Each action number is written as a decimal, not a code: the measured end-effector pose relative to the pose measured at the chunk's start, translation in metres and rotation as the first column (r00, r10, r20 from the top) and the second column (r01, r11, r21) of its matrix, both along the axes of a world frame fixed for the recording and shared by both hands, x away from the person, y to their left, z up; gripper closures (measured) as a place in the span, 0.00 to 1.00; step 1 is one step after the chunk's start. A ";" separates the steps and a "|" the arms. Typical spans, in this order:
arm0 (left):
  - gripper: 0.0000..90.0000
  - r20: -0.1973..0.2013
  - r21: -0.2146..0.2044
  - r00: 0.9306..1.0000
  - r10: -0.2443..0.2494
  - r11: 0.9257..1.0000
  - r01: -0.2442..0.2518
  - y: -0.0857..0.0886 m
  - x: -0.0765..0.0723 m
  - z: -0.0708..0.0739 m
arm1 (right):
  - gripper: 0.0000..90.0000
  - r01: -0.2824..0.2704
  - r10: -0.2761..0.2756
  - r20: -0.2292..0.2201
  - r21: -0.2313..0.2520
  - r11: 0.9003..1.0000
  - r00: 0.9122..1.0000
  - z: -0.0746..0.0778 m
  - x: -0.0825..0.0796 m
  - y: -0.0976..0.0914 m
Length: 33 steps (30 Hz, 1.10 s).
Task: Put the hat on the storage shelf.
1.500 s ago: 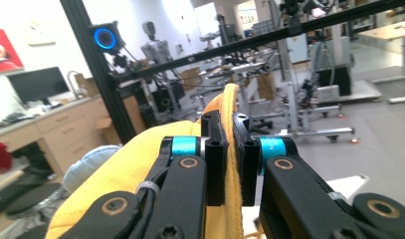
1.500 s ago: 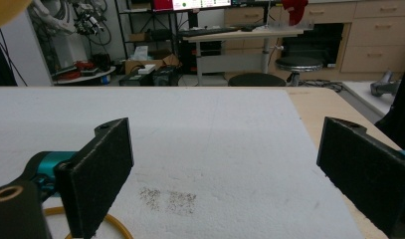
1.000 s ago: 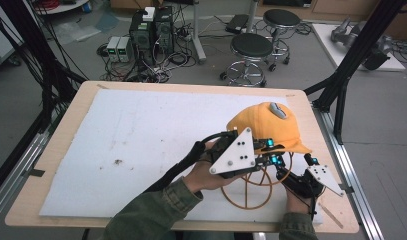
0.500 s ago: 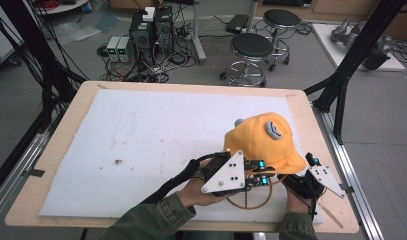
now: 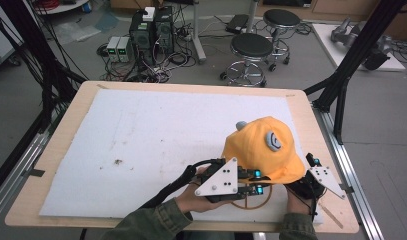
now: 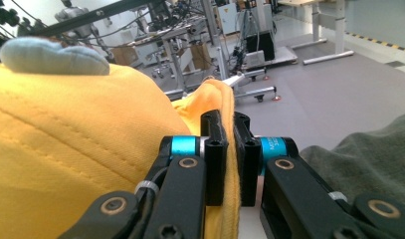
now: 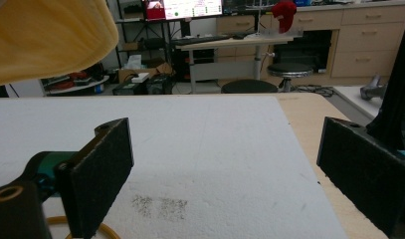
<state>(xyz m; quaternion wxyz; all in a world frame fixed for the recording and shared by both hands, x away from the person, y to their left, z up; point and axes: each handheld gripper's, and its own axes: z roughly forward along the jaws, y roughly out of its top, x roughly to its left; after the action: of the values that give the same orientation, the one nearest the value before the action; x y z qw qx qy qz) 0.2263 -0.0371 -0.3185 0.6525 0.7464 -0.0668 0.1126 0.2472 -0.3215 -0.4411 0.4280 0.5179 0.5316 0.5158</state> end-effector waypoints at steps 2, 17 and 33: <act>0.95 -0.006 -0.003 1.000 -0.006 1.000 0.006 0.001 0.001 -0.001 | 0.07 0.000 0.000 0.000 0.000 1.000 1.000 0.000 0.000 0.000; 0.67 -0.039 -0.029 0.998 -0.054 0.998 0.053 0.009 0.005 0.004 | 0.07 -0.004 0.004 -0.002 -0.009 1.000 1.000 0.000 0.000 0.001; 0.50 -0.065 -0.105 0.998 -0.009 0.994 0.002 0.032 0.008 0.019 | 0.07 -0.001 0.001 -0.003 -0.007 1.000 1.000 0.000 0.000 0.002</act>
<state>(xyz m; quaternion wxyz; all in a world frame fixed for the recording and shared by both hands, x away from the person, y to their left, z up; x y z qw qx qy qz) 0.2339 -0.0048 -0.3000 0.6929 0.7142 -0.0412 0.0896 0.2474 -0.3197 -0.4413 0.4287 0.5169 0.5341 0.5136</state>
